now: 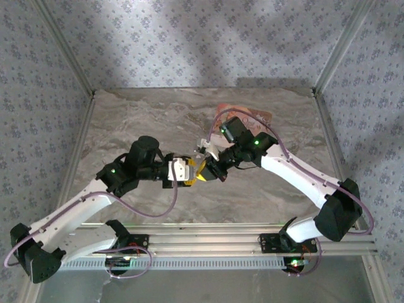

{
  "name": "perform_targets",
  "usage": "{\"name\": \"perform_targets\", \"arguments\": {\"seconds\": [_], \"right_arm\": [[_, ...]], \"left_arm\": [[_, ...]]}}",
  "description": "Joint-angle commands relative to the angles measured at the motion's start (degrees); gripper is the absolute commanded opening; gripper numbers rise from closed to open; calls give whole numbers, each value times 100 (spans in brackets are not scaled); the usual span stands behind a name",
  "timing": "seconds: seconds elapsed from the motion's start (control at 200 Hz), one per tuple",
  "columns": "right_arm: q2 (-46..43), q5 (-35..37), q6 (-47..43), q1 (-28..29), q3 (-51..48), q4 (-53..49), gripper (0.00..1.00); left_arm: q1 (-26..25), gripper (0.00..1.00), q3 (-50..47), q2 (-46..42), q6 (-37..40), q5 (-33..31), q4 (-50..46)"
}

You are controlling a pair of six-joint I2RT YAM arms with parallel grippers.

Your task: Unlock the padlock with the key

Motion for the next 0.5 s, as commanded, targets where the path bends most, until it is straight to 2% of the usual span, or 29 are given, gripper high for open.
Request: {"name": "perform_targets", "arguments": {"seconds": [0.0,0.105,0.18,0.265,0.375,0.495], "right_arm": [[28,20,-133,39,185,-231,0],[25,-5,-155,44,201,-250,0],[35,-7,-164,45,213,-281,0],[42,4,-168,41,225,-314,0],[25,-62,-273,-24,220,-421,0],[-65,139,-281,-102,165,-368,0]], "left_arm": [[-97,48,226,26,285,-170,-156],[-175,47,269,100,355,-208,-210],[-302,43,312,173,454,-333,-254],[-422,32,332,241,545,-521,-262],[-477,0,291,256,652,-708,-239],[-492,0,119,87,638,-805,-53]]}}
